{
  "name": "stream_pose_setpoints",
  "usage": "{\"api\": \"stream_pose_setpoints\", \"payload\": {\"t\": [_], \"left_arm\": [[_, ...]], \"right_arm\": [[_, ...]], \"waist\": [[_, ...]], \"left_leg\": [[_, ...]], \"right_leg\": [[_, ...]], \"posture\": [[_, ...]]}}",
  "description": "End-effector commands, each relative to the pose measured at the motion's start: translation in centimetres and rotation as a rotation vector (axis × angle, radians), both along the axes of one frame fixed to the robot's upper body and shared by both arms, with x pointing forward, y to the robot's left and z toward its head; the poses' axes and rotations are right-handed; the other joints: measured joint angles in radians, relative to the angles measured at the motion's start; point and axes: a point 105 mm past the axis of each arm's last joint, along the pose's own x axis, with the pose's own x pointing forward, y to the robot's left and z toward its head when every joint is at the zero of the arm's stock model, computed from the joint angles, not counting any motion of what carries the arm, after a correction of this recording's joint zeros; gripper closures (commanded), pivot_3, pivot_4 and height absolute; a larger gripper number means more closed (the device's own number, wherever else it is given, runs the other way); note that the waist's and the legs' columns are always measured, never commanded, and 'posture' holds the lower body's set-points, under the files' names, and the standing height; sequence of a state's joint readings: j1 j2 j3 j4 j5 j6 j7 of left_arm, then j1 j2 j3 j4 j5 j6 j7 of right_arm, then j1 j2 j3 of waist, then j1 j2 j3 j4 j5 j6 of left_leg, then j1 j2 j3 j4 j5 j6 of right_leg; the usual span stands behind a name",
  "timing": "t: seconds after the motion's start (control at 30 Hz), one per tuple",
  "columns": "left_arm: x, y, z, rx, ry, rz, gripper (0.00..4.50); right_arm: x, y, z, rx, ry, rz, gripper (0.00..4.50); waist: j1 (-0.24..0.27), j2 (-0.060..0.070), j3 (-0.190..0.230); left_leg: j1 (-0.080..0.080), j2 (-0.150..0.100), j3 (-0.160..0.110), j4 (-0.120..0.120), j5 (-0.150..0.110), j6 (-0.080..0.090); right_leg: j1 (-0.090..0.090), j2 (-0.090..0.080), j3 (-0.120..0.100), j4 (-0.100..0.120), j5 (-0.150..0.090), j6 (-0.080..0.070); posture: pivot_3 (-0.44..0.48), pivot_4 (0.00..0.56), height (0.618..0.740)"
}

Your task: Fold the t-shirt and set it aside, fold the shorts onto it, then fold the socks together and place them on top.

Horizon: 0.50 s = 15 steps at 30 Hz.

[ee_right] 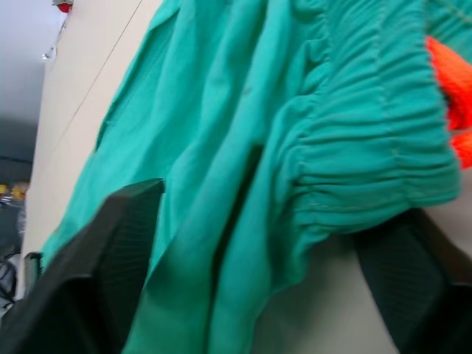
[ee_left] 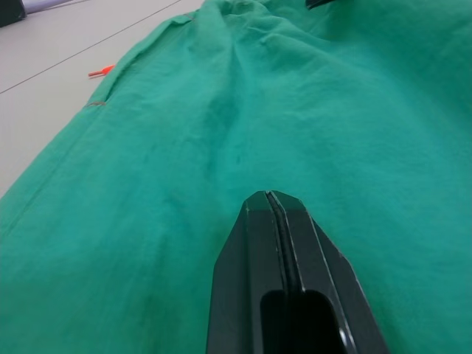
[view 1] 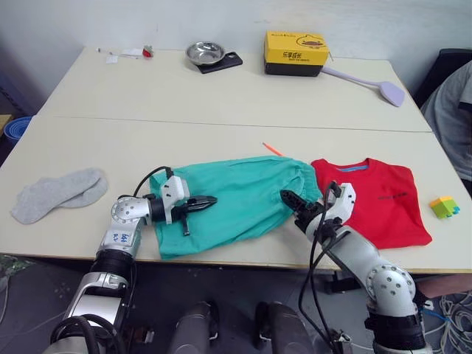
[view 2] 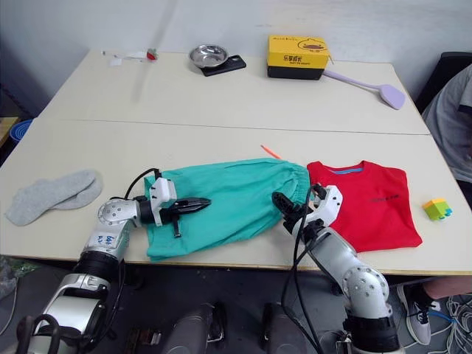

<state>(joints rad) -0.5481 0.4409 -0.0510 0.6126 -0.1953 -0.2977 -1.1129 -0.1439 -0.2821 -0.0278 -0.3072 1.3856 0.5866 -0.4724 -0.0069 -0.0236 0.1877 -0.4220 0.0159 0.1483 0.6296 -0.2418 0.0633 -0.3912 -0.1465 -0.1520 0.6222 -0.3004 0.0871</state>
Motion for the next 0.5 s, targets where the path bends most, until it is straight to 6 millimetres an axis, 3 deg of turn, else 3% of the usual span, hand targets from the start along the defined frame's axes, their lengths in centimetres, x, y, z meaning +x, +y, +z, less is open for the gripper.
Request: {"api": "stream_pose_setpoints", "payload": {"t": [0.03,0.27,0.4,0.47,0.5], "left_arm": [[-0.2,0.1,-0.5,0.015,0.011,-0.010,4.50],[0.5,1.0,0.0,-0.029,-0.003,0.092,4.50],[1.9,0.0,3.3,-0.210,0.021,0.188,4.50],[2.1,-0.5,3.7,-0.202,0.029,0.205,4.50],[2.2,-0.8,3.6,-0.183,0.042,0.216,4.50]], "right_arm": [[1.1,-1.4,-1.9,-0.066,0.003,-0.083,2.06],[2.4,-2.2,2.7,-0.265,-0.336,-0.105,4.48],[2.4,-2.5,5.6,-0.485,-0.545,-0.097,4.48],[2.1,-2.1,6.8,-0.635,-0.651,-0.062,4.48],[1.8,-0.9,7.5,-0.755,-0.741,0.016,4.48]], "waist": [[0.000,0.000,-0.001],[0.003,0.003,0.000],[0.007,0.006,0.002],[0.004,0.006,0.002],[0.004,0.006,0.002]], "left_leg": [[0.000,0.000,0.000,0.000,0.000,0.000],[-0.001,0.000,0.000,-0.001,0.000,0.000],[-0.003,-0.001,0.000,0.000,0.001,0.001],[-0.005,-0.001,0.000,0.001,0.002,0.001],[-0.005,-0.001,0.000,0.001,0.004,0.002]], "right_leg": [[0.000,0.000,0.000,0.000,0.000,0.000],[-0.001,0.000,0.000,0.000,0.000,0.000],[-0.002,-0.001,-0.001,0.000,0.000,0.000],[-0.002,-0.001,-0.002,0.000,0.000,0.001],[-0.002,-0.001,-0.002,0.000,0.000,0.001]], "posture": [[0.000,0.150,0.740],[0.000,0.150,0.740],[0.000,0.150,0.740],[0.000,0.150,0.740],[0.000,0.150,0.740]]}}
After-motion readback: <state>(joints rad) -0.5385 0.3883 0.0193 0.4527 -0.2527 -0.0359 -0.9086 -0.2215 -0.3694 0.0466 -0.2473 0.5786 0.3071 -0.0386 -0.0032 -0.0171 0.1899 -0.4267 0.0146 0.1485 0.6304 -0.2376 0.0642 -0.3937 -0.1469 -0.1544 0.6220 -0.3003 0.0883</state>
